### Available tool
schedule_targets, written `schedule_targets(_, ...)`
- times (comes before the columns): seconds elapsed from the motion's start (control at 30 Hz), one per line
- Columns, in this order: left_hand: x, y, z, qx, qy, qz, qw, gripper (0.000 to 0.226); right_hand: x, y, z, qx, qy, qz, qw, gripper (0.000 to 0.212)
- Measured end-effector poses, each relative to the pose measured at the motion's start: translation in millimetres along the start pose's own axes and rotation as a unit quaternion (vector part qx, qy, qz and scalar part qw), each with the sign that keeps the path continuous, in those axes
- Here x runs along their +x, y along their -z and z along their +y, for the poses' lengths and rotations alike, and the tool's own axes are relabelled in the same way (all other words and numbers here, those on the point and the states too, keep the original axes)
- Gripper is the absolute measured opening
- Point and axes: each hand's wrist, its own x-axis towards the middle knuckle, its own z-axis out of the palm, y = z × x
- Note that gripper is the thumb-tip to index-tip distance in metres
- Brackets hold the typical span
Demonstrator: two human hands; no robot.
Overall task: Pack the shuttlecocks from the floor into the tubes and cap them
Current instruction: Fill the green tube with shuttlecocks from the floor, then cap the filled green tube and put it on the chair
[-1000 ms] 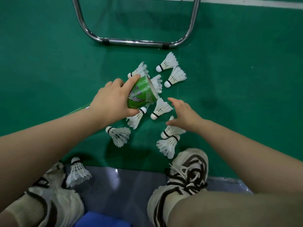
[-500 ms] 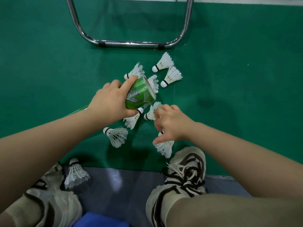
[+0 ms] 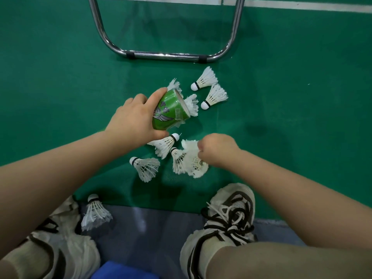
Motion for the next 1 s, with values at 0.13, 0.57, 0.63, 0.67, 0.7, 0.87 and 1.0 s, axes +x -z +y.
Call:
schedule_targets(0.13,1.2,7.8,-6.8,0.004,0.009,0.005,1.0,0.099,8.6,0.2,15.7,0.162,-0.096,0.003,0.982,0.026)
schedule_targets(0.57,-1.1,28.4,-23.7,0.009,0.023,0.036,0.999,0.099,26.5,5.7,-12.5,0.367,-0.124,0.052,0.921,0.029)
schedule_targets(0.63,1.3,29.6,-23.4,0.002,0.019,0.039,0.999,0.099,26.2,8.5,-18.5,0.473,-0.098,0.004,0.876,0.022)
schedule_targets(0.67,3.1,30.6,-23.4,-0.003,0.016,0.042,0.999,0.099,26.5,8.9,-21.6,0.504,-0.086,-0.015,0.859,0.019)
schedule_targets(0.7,5.3,32.3,-24.0,-0.008,0.013,0.046,0.999,0.099,27.5,8.9,-24.2,0.52,-0.075,-0.025,0.851,0.017)
schedule_targets(0.87,18.9,46.6,-35.4,-0.009,-0.002,0.059,0.998,0.099,31.6,21.1,-21.4,0.478,-0.072,-0.025,0.875,0.015)
schedule_targets(1.0,38.3,66.3,-47.9,-0.039,0.009,0.041,0.998,0.1,38.6,59.6,-16.3,0.465,-0.073,0.0,0.883,0.019)
